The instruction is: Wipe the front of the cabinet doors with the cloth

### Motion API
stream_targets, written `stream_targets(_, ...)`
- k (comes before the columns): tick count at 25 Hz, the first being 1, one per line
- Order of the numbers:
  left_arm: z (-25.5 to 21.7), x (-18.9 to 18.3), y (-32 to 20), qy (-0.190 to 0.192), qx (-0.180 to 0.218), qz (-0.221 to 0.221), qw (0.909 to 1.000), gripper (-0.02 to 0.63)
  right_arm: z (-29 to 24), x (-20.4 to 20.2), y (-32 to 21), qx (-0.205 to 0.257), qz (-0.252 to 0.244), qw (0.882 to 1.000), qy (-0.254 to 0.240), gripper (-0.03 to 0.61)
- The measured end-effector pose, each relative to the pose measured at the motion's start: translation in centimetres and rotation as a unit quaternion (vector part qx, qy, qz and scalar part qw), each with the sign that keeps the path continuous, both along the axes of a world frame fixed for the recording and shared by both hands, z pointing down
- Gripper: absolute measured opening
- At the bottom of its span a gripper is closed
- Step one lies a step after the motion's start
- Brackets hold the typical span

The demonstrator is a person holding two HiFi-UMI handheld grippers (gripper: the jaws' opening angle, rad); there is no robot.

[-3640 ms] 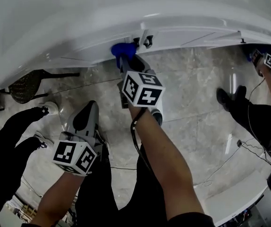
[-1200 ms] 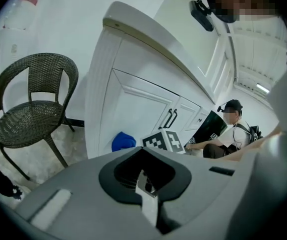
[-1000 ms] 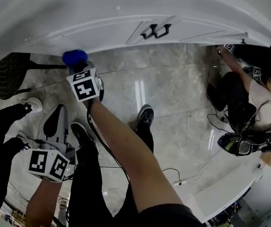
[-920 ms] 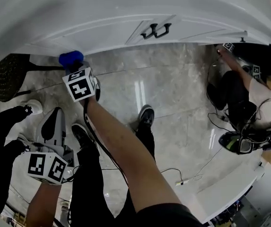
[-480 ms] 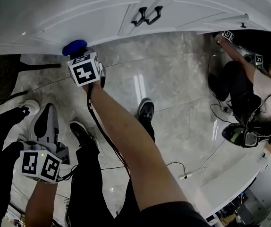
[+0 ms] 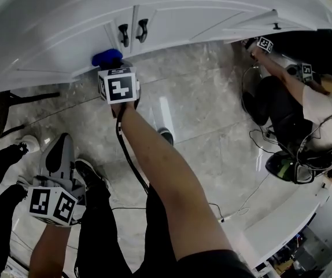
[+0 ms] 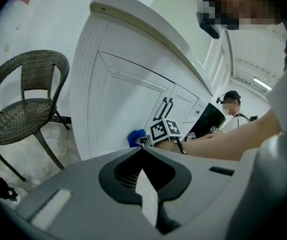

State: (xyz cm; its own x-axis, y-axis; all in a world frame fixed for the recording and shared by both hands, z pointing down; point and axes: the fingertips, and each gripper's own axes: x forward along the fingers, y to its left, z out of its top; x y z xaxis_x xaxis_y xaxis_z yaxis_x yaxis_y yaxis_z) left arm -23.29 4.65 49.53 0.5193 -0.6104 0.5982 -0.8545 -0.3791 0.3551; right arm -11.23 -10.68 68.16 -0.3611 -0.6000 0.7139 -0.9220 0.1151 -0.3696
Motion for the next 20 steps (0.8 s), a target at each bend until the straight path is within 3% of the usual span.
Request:
stream_targets(4,0.4,2.5,-0.2,-0.001,-0.001,0.019,0.9998,-0.002,0.2,3.1,-0.1,0.0,0.009,1.0,0.005,0.052)
stream_targets(11,-0.6,5.5,-1.5,0.011,0.008,0.015,0.9998,-0.002,-2.0,5.6,1.1,0.006,-0.005,1.0,0.021,0.051)
stream_targets(14,-0.4,4.7,-2.2,0.009,0.009,0.004,0.9999,-0.002,-2.6,3.2,1.4,0.013,-0.034,0.999,0.017,0.052)
stream_targets(20,0.7,-0.2,-2.6,-0.015,0.019,-0.002,0.9997,-0.002,-2.5,-7.0,2.3,0.03,-0.095,0.994,-0.04,0.051)
